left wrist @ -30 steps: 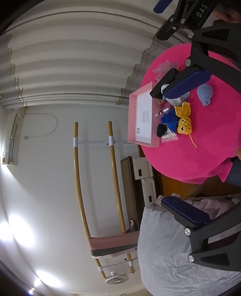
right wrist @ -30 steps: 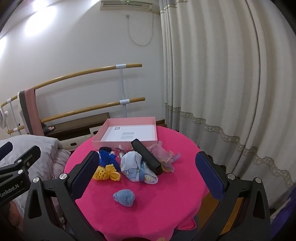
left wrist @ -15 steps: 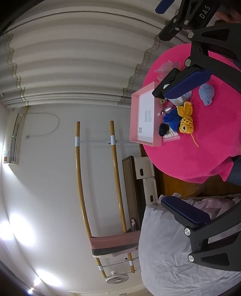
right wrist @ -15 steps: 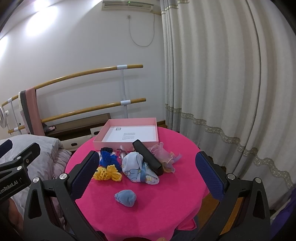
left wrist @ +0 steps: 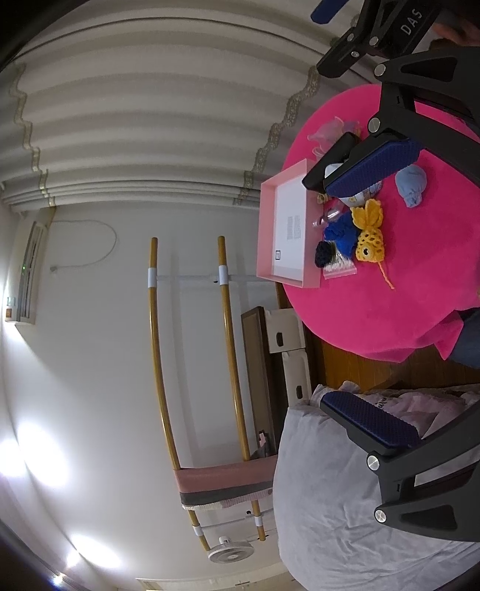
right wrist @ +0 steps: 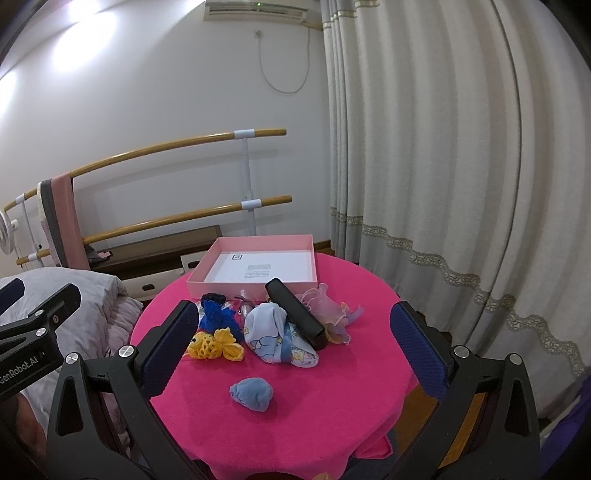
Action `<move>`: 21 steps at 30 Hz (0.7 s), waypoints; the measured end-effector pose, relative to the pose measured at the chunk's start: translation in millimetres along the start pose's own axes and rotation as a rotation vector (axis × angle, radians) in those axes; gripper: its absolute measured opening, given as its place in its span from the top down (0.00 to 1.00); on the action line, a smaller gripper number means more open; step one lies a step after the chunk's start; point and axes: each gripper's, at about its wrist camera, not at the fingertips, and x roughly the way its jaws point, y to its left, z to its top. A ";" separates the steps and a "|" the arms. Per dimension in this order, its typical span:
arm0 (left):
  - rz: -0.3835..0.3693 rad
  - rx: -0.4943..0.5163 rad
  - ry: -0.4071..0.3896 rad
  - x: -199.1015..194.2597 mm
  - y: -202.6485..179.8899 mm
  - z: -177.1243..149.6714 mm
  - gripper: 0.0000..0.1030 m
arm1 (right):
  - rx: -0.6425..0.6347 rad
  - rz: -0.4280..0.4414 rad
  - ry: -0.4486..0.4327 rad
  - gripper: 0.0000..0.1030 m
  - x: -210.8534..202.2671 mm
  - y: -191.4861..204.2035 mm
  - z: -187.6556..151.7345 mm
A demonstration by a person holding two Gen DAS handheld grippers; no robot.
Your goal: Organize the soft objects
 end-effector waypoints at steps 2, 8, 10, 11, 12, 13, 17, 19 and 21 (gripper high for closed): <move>-0.001 0.000 -0.002 -0.5 0.8 -0.3 0.00 | 0.001 0.001 0.000 0.00 0.0 -0.1 0.1; -0.003 -0.003 -0.005 -1.6 2.2 -1.1 0.00 | 0.000 0.000 0.000 0.00 0.2 0.5 0.3; -0.005 -0.004 -0.008 -3.1 3.1 -0.7 0.00 | 0.000 0.001 -0.002 0.00 0.7 0.9 0.5; -0.005 -0.004 -0.010 -3.4 3.6 -0.5 0.00 | 0.000 0.000 -0.002 0.00 0.6 0.7 0.5; -0.005 -0.004 -0.012 -4.0 3.8 -0.2 0.00 | 0.001 0.000 -0.003 0.00 0.6 0.8 0.9; -0.004 -0.005 -0.016 -5.3 4.2 -0.4 0.00 | 0.002 0.002 -0.005 0.00 0.3 0.5 1.2; -0.004 -0.007 -0.025 -7.7 4.1 0.2 0.00 | 0.007 0.003 -0.017 0.00 -2.1 -1.1 2.5; -0.005 -0.009 -0.029 -9.0 4.6 -0.1 0.00 | 0.011 0.001 -0.024 0.00 -3.8 -2.7 3.1; -0.003 -0.012 -0.033 -10.1 4.9 -0.5 0.00 | 0.012 0.001 -0.027 0.00 -3.7 -3.8 3.7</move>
